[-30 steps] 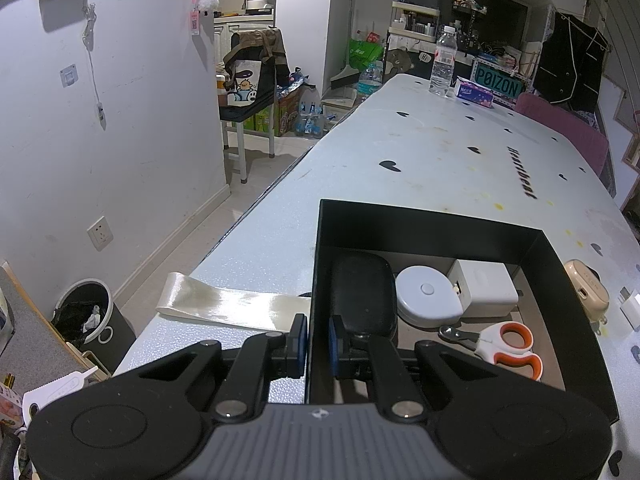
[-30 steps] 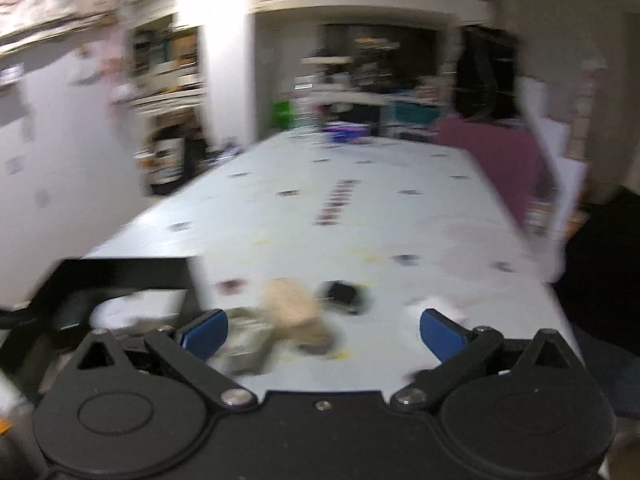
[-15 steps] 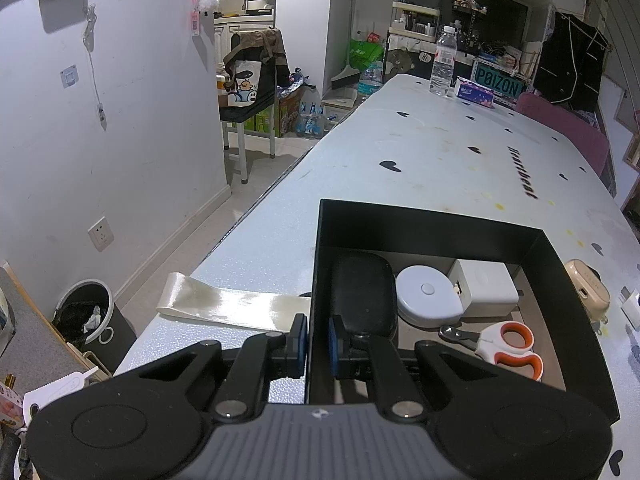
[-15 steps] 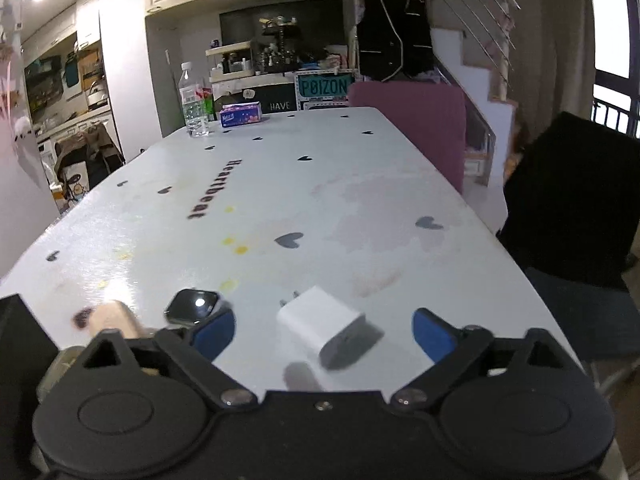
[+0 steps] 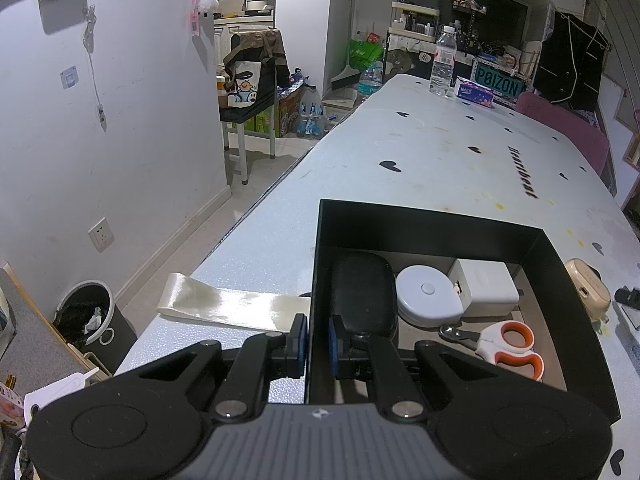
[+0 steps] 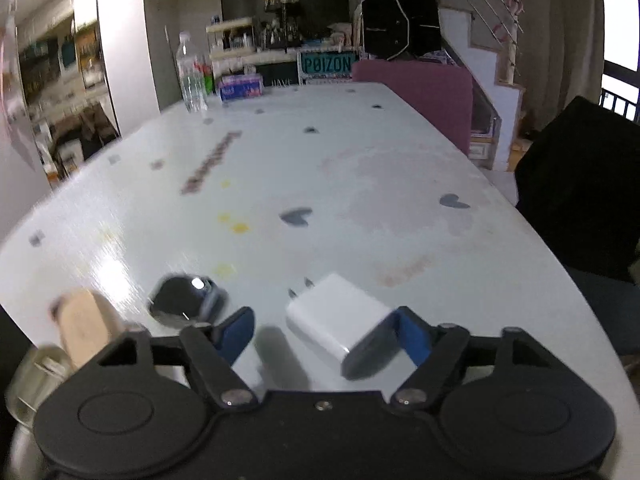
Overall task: Organize rigid objects
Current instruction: 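Carry the charger plug with the right tool over the black box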
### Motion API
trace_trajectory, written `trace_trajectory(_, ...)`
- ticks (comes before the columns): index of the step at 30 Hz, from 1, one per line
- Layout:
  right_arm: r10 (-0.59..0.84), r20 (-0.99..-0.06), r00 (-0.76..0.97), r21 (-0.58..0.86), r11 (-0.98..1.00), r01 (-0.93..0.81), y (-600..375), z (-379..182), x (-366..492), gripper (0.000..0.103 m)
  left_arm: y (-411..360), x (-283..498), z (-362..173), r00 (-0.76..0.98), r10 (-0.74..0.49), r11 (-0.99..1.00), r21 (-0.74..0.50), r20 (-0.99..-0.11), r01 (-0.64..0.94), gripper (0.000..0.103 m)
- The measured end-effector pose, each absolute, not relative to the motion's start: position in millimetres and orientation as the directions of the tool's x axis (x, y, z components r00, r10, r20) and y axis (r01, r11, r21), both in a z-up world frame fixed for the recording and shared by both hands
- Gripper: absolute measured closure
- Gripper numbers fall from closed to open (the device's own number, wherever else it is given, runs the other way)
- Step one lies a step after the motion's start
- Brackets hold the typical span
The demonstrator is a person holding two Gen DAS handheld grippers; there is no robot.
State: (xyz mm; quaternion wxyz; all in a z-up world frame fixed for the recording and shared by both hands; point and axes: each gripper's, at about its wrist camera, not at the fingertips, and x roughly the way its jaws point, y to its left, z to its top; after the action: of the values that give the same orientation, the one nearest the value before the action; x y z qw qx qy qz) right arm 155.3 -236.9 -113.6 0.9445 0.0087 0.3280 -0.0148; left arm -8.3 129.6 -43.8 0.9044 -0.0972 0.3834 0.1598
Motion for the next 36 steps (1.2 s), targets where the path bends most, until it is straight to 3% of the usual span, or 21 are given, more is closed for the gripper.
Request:
trace_trajectory(4, -0.032, -0.618, 0.786, 0.027, 0.998, 0.062, -237.4, -115.2, 154.7, 0.044, 129.4, -8.3, -43.8, 0.655, 0.215, 0.930, -0.053, -0.724, -0.364, 0.092)
trace_trajectory(18, 0.015, -0.612, 0.791, 0.035, 0.999, 0.008, -236.3, -99.0, 131.4, 0.044, 130.1, -8.6, -43.8, 0.655, 0.215, 0.930, -0.053, -0.725, -0.364, 0.092)
trace_trajectory(27, 0.220, -0.533, 0.817, 0.165, 0.974, -0.154, -212.5, -54.0, 80.2, 0.044, 130.1, -8.6, -43.8, 0.655, 0.215, 0.930, -0.053, -0.725, -0.364, 0.092)
trace_trajectory(36, 0.453, -0.515, 0.728, 0.158, 0.885, -0.439, -142.7, -32.7, 25.8, 0.044, 130.2, -8.8, -43.9, 0.655, 0.214, 0.930, -0.054, -0.725, -0.364, 0.092)
